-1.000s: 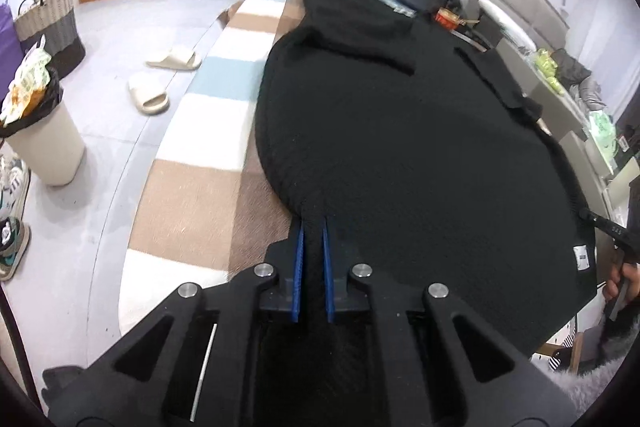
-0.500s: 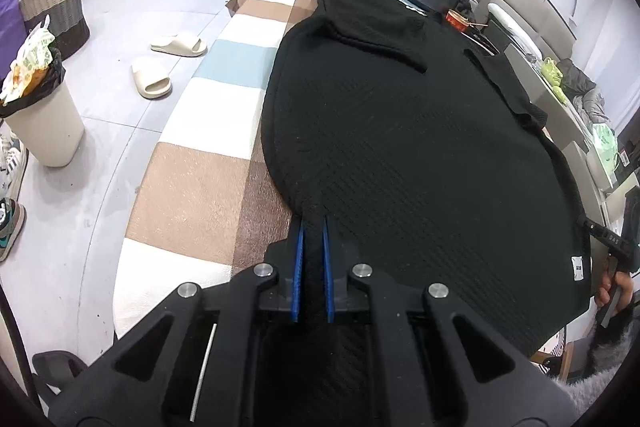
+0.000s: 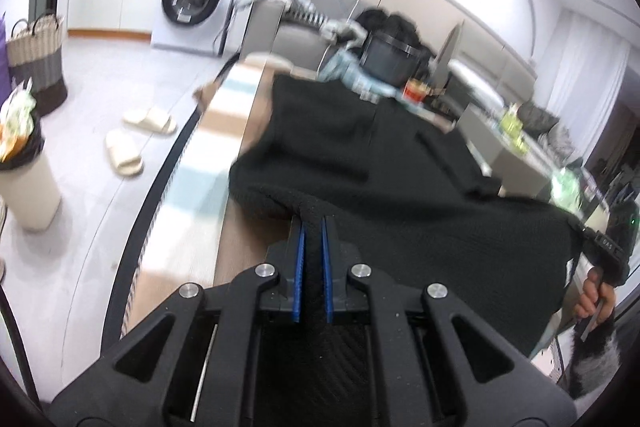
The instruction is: Fold small clothes
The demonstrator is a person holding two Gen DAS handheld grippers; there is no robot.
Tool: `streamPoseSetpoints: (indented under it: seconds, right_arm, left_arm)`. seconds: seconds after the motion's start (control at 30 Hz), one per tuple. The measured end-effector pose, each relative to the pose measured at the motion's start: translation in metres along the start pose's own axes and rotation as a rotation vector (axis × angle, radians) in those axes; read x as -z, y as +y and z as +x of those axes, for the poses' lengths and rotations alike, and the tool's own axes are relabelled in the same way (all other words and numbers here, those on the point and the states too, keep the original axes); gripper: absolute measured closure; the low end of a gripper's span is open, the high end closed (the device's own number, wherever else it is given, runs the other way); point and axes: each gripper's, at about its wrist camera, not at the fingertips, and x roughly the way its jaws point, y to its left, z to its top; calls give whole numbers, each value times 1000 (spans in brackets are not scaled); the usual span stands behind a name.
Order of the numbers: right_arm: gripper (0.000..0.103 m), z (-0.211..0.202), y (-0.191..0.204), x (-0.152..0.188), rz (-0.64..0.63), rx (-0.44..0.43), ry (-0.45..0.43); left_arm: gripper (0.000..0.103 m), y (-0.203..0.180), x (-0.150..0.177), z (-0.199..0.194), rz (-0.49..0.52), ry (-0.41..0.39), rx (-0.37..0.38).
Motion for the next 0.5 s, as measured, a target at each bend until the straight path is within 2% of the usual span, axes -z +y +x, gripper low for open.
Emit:
streamPoseSetpoints:
  seconds: [0.07, 0.13, 0.23, 0.4, 0.43, 0.5]
  right_arm:
    - [96, 3, 0, -11, 7, 23, -49]
    - [96, 13, 4, -24, -7, 92, -84]
    - [96, 39, -1, -45, 11, 186, -83]
    - [94, 101, -11, -75, 18, 284, -37]
    - [91, 109, -13, -77, 15, 301, -25]
    - [71, 138, -24, -83, 10, 387, 57]
  left_arm:
    - [98, 2, -17, 2, -12, -44, 6]
    - [98, 8, -36, 9, -28, -86, -3]
    - [98, 22, -59, 29, -75, -115, -19]
    - [98, 41, -91, 90, -124, -75, -57]
    - [98, 45, -95, 106, -129, -55, -71]
    - [97, 52, -97, 134, -143, -3, -115]
